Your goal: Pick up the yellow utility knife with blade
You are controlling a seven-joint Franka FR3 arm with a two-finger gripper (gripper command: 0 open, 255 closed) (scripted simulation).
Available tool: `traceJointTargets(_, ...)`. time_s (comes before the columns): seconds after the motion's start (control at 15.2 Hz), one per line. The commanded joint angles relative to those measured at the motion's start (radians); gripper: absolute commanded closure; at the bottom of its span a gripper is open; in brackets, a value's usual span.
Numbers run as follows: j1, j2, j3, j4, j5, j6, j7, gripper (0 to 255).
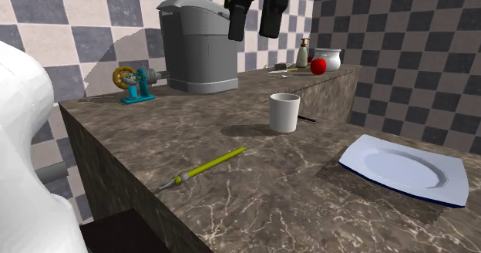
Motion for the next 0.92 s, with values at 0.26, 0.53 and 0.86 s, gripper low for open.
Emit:
traceJointTargets(0.26,0.041,-0.029,0.033,-0.130,0.039,0.092,-0.004,0)
traceJointTargets(0.53,0.089,-0.042,0.071,-0.249,0.084,0.189,-0.007,0)
traceJointTargets(0.86,0.160,-0.030,0.126,-0.381,0.152,0.324,-0.010,0)
